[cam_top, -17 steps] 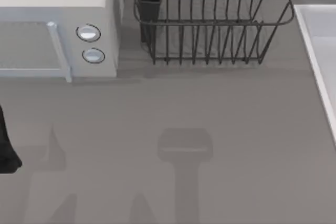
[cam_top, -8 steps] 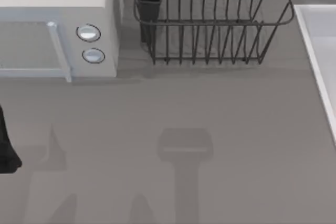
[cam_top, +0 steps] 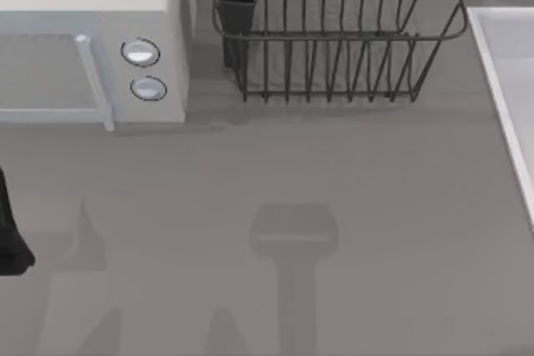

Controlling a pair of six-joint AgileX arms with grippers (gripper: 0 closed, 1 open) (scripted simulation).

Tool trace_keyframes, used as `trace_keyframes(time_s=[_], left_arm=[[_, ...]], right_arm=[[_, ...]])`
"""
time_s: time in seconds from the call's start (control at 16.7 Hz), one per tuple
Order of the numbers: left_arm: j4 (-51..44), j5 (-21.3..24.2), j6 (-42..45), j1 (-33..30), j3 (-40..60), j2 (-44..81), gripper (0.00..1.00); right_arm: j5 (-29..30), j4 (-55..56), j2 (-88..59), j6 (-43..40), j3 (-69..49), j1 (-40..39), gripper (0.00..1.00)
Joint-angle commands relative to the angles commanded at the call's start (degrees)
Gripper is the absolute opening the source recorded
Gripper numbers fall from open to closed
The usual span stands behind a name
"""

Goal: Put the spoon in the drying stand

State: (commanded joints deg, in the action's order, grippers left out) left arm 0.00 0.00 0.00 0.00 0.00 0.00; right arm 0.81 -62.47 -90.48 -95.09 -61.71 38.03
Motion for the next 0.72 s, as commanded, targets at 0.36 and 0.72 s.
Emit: trace_keyframes(time_s=[0.36,0.72], left_arm=[[0.00,0.00,0.00,0.00,0.00,0.00,1.00],[0.00,0.00,0.00,0.00,0.00,0.00,1.00]], right_arm=[[-0.04,-22.12,4.86,0.16,-17.19,0.03,0.00],[-0.05,-25.31,6.29,0.57,-20.32,-0.07,0.00]])
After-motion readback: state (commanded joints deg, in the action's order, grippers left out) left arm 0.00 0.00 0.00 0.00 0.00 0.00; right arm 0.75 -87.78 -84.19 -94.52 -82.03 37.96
